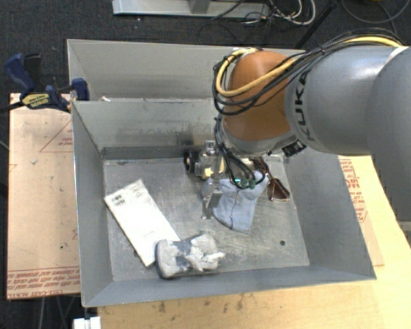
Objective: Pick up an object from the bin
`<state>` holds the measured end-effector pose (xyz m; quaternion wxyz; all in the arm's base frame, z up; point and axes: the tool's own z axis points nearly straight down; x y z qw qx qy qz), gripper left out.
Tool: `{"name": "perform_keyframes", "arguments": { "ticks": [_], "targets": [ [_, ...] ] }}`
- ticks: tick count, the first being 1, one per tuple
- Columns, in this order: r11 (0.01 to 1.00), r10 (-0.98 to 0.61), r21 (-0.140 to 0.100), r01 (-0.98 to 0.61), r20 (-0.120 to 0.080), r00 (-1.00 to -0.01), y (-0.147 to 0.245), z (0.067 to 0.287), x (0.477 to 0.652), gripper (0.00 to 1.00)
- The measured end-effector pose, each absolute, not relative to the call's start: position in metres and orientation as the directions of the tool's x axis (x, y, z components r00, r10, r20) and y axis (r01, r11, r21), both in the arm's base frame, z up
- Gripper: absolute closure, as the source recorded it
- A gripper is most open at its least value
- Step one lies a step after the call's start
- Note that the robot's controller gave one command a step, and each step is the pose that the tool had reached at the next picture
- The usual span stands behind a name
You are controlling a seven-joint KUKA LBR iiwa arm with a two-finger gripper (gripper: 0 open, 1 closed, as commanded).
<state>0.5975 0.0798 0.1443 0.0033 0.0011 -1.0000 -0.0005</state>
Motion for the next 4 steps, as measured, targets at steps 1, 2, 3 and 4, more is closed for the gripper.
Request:
{"name": "perform_keyframes", "arguments": {
  "ticks": [1, 2, 3, 4],
  "targets": [
    [1.000, -0.001, 0.001, -0.001, -0.001, -1.000, 0.080, 0.149, 0.599, 0.00],
    [1.000, -0.001, 0.001, -0.001, -0.001, -1.000, 0.080, 0.149, 0.600, 0.00],
    [0.989, -0.147, 0.001, -0.147, -0.001, -0.989, 0.066, 0.150, 0.574, 0.00],
    [0.977, -0.215, 0.000, -0.215, -0.013, -0.977, 0.027, 0.109, 0.599, 0.00]
  ]
}}
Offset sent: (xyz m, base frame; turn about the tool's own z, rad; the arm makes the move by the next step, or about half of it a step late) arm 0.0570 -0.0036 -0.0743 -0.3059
